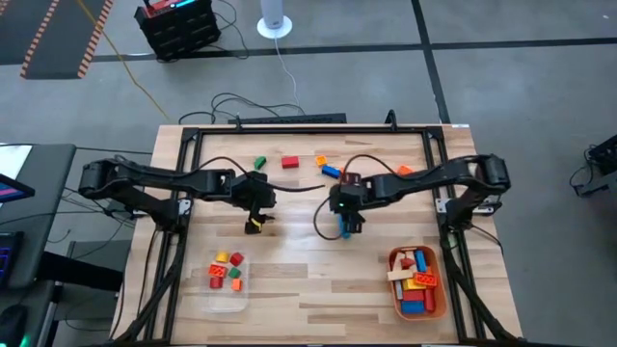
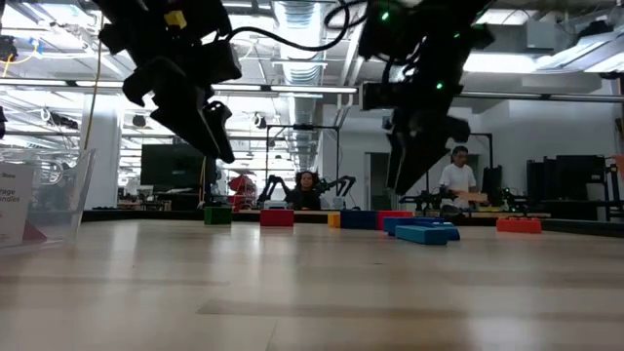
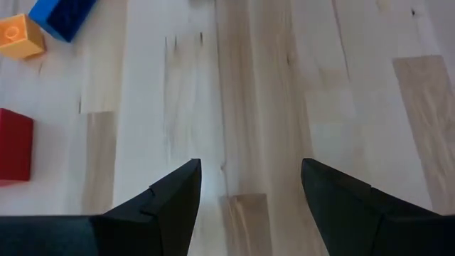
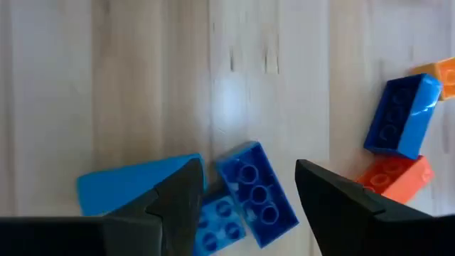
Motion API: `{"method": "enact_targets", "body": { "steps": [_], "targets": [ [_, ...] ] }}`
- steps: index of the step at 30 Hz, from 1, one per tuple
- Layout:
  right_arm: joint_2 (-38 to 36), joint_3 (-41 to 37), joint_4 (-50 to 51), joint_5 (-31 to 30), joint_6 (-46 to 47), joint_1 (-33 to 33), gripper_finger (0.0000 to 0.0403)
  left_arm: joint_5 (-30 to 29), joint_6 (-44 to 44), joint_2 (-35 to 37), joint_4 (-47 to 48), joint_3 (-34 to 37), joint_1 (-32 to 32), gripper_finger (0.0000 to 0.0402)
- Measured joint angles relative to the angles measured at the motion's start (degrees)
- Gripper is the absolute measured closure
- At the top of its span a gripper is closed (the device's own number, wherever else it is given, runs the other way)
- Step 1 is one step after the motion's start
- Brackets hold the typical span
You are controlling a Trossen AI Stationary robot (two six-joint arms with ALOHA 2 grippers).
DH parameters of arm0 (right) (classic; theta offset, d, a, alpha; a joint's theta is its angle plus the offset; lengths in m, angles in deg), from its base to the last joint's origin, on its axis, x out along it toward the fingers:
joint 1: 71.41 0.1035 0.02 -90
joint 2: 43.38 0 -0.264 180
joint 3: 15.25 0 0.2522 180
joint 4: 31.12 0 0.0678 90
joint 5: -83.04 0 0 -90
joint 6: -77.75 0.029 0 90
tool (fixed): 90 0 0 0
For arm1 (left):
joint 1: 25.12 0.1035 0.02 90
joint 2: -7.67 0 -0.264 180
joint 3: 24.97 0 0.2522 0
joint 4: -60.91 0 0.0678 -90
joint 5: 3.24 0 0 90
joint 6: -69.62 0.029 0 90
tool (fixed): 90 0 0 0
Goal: Sort blocks by size
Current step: Put the large blue game piece into the orange bin
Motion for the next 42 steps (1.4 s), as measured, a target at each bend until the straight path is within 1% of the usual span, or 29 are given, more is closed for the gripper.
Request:
{"method": "enact_targets", "body": {
  "steps": [4, 10, 14, 19, 25, 28, 33, 38, 42],
  "targets": [
    [3.4, 2.7, 1.5, 0.0, -4.7, -2.1, 0.0146, 0.0, -0.2, 0.7, -0.4, 1.6, -0.1, 0.0166],
    [7.5, 5.2, 4.4, 3.7, -9.1, -4.3, 0.0146, -1.8, -0.2, 4.9, -0.5, 3.2, -0.1, 0.0166],
    [8.4, 5.4, 5.6, 6.6, -10.0, -5.4, 0.0146, -3.4, -0.2, 10.9, 0.3, 4.5, -0.1, 0.0166],
    [8.4, 5.4, 7.1, 6.9, -10.1, -5.6, 0.0147, -5.4, -1.5, 19.3, 1.6, 6.8, 0.0, 0.0166],
    [7.5, 5.4, 9.0, 7.0, -8.8, -5.6, 0.0147, -6.4, -3.2, 25.2, 7.1, 6.9, 0.0, 0.0166],
    [6.1, 5.4, 9.2, 6.9, -8.2, -5.6, 0.0147, -6.4, -3.4, 26.3, 8.0, 6.9, 0.0, 0.0166],
    [4.3, 5.4, 10.7, 6.8, -7.6, -3.8, 0.0147, -6.4, -3.4, 25.7, 8.7, 6.9, 0.0, 0.0166],
    [5.3, 5.4, 10.6, 6.9, -8.4, -1.9, 0.0147, -6.4, -3.4, 24.6, 7.5, 6.9, 0.0, 0.0166],
    [6.2, 5.4, 10.2, 6.9, -8.6, -2.5, 0.0147, -6.4, -3.6, 24.5, 7.4, 6.9, 0.0, 0.0166]
  ]
}}
